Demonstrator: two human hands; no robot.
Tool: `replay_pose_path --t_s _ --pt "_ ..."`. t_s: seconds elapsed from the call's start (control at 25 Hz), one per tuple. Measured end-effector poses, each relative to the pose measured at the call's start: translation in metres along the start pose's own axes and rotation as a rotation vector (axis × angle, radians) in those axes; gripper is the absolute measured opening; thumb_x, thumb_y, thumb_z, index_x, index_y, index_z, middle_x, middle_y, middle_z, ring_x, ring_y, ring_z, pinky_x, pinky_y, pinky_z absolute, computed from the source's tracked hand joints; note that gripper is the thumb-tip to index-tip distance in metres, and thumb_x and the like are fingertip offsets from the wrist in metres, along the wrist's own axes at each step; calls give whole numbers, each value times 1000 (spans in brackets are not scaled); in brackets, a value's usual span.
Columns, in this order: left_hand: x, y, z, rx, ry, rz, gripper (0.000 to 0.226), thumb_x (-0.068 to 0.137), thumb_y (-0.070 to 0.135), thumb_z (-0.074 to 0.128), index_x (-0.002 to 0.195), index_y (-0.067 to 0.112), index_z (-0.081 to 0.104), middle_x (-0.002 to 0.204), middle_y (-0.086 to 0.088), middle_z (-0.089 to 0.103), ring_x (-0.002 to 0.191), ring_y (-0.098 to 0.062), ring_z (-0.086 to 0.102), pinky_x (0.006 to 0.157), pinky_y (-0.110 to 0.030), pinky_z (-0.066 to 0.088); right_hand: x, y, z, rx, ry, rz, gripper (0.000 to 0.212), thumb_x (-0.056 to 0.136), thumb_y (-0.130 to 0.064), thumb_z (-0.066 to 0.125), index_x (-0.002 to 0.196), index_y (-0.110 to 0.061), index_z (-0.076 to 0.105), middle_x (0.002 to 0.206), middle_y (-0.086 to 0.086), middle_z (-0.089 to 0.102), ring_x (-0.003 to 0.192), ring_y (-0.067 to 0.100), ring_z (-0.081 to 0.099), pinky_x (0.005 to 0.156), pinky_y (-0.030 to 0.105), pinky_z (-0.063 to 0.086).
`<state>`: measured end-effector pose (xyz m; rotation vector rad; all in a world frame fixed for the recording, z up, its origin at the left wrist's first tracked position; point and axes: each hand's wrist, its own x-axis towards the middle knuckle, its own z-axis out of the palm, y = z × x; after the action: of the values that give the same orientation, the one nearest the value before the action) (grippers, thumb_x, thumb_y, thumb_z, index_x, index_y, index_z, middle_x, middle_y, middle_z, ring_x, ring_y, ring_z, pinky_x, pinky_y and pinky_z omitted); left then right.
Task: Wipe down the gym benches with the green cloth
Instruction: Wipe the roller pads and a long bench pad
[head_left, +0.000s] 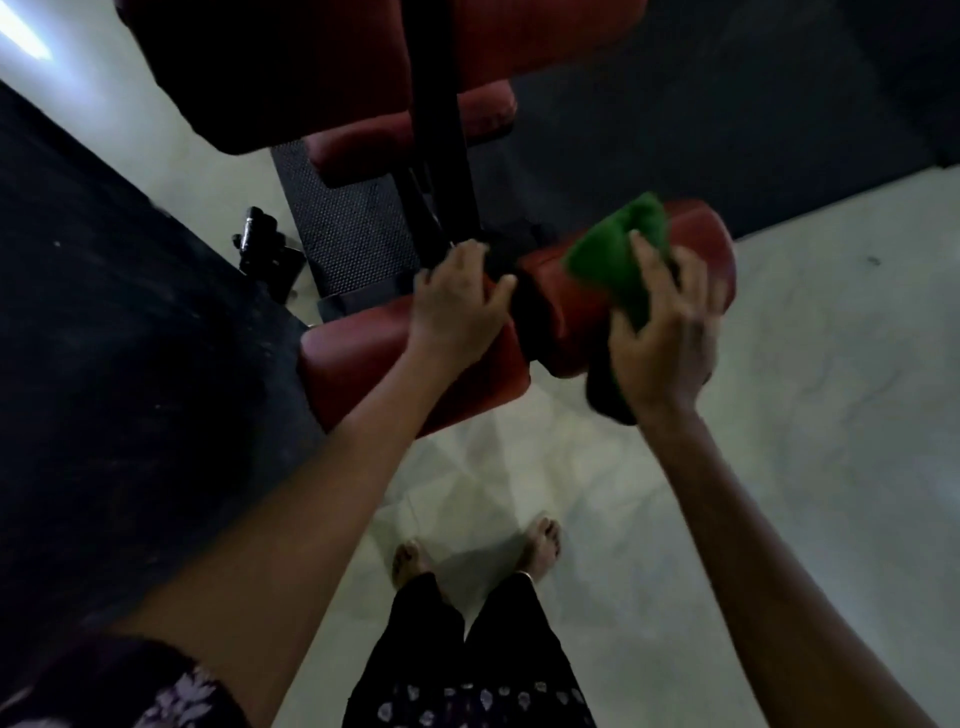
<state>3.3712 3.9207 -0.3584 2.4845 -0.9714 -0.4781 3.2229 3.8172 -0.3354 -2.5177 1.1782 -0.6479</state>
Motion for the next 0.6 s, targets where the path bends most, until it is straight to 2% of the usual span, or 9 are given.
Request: replay_pose_path --t_s 0.12,0.2,0.28,0.32,0.36,0.4,0.48,0.52,0.6 --pt "-7 22 34 193 -20 183 60 92 46 24 143 16 37 146 -3 42 127 -23 46 107 -50 25 21 15 14 -196 -161 226 59 88 -39 55 143 -27 37 146 8 35 128 38 33 104 51 27" --pt "-9 19 36 261 -13 199 66 89 47 17 142 15 39 144 -4 45 119 -27 53 102 -54 30 12 16 22 -168 -206 67 57 89 -38 54 143 -26 38 145 7 38 124 38 36 99 50 29" --pt "-3 11 33 346 -57 235 69 90 50 11 147 16 29 150 -3 36 120 -28 51 102 -55 31 6 38 20 -169 -227 -215 57 84 -30 54 140 -24 43 138 10 47 113 40 43 89 50 36" --pt "2 9 30 389 -108 263 68 91 51 9 149 17 22 154 -3 29 123 -27 48 103 -54 31 13 54 13 -172 -215 -237 58 82 -27 53 139 -24 44 136 11 48 111 41 45 86 49 37" --pt "8 8 28 406 -156 294 68 93 52 10 150 17 17 155 -3 25 125 -28 46 103 -54 31 24 67 7 -151 -198 -116 58 83 -25 53 140 -25 43 138 11 45 113 41 43 87 50 37" --pt "12 8 26 393 -170 322 68 93 53 11 150 16 18 155 -6 26 124 -29 47 101 -52 34 34 74 5 -108 -156 98 58 85 -27 53 142 -25 40 142 11 40 117 40 40 91 50 37" --pt "15 8 24 331 -129 353 69 92 53 14 146 12 27 149 -10 37 117 -29 53 96 -48 38 39 64 13 -33 -64 440 58 90 -36 50 145 -27 35 147 12 31 125 37 33 98 52 36" --pt "15 6 24 293 -106 360 69 91 52 16 144 11 32 145 -11 42 114 -29 56 95 -47 39 28 47 22 -18 -39 464 59 89 -40 49 145 -28 34 149 12 29 127 37 30 99 54 35" --pt "15 5 27 241 -99 383 65 92 48 21 142 9 35 141 -13 47 108 -30 58 94 -44 40 -14 11 42 83 15 335 58 87 -39 48 143 -30 34 147 9 27 126 32 27 98 55 35"
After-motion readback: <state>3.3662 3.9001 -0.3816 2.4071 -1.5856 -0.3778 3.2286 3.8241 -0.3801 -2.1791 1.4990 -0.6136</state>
